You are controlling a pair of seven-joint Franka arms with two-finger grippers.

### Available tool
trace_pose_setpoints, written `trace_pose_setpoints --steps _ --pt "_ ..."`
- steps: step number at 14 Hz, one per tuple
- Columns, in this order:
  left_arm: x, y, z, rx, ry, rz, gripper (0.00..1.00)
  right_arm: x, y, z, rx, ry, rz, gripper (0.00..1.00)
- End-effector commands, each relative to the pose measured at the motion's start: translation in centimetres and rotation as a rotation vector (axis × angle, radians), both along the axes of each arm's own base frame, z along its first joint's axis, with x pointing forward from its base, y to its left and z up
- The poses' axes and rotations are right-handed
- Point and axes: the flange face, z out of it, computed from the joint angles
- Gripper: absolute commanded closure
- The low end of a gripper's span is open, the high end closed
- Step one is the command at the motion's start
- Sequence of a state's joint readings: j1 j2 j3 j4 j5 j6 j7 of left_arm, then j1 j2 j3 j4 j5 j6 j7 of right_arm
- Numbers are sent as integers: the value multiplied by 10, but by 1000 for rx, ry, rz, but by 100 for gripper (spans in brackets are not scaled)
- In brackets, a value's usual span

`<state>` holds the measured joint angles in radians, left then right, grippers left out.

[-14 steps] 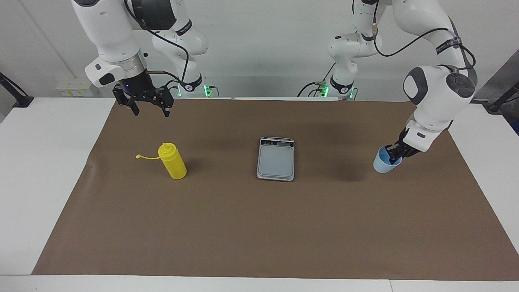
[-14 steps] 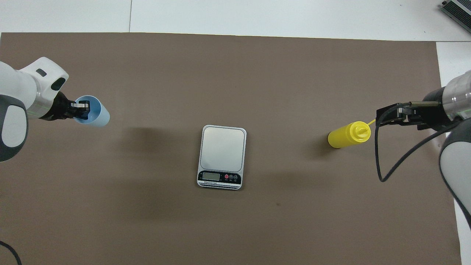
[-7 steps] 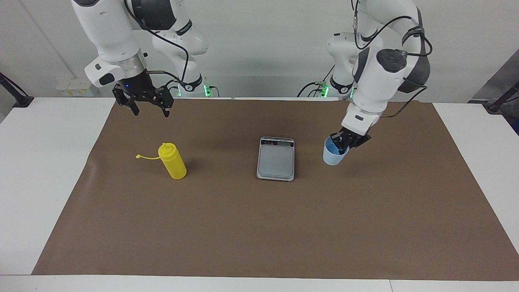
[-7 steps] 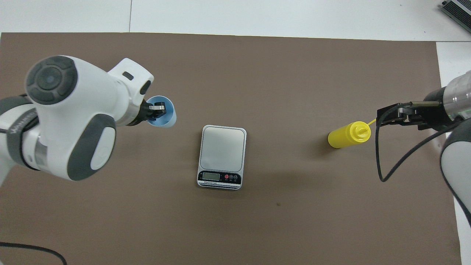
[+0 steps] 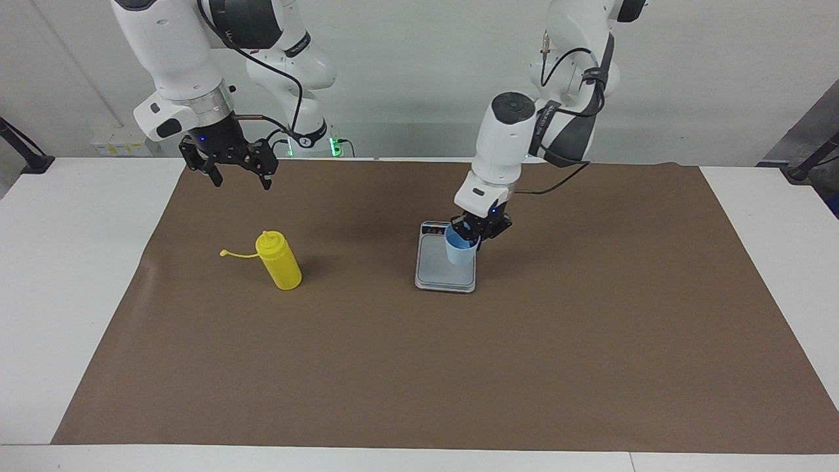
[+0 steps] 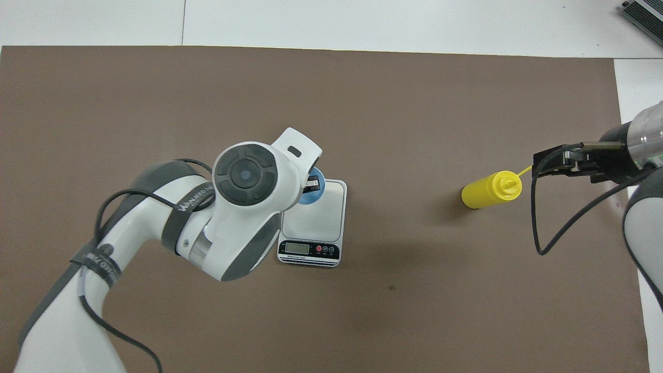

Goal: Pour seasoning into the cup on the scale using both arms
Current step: 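Carry the blue cup with the left gripper onto the scale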

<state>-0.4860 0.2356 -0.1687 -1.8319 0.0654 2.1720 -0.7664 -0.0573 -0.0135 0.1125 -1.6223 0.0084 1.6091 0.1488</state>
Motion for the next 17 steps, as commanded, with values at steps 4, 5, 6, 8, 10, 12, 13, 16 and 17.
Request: trace_pose_setpoints --steps 4,5,6,8,10,12,13,16,17 --pt "-12 -8 -37 21 -14 -8 100 -1 -1 -3 2 0 18 0" --pt "-12 -8 -38 25 -15 -11 100 -1 -1 -2 1 -3 20 0" --pt "-13 -7 -42 29 -12 -14 100 -1 0 -2 2 -6 21 0" --pt "-13 -7 -44 20 -23 -14 100 0 0 -2 2 -9 23 0" --pt "-14 -6 -48 16 -26 -14 100 0 0 -3 5 -10 45 0" --pt "-14 -6 -50 10 -32 -16 100 0 -3 -6 4 -19 88 0" --pt "-16 -5 -53 12 -29 -17 100 0 -3 -6 4 -20 103 0" --pt "-13 -4 -51 10 -33 -17 1 0 -4 -6 3 -30 132 0" --pt "-11 -3 -47 15 -32 -12 0 0 -4 -9 2 -28 152 0"
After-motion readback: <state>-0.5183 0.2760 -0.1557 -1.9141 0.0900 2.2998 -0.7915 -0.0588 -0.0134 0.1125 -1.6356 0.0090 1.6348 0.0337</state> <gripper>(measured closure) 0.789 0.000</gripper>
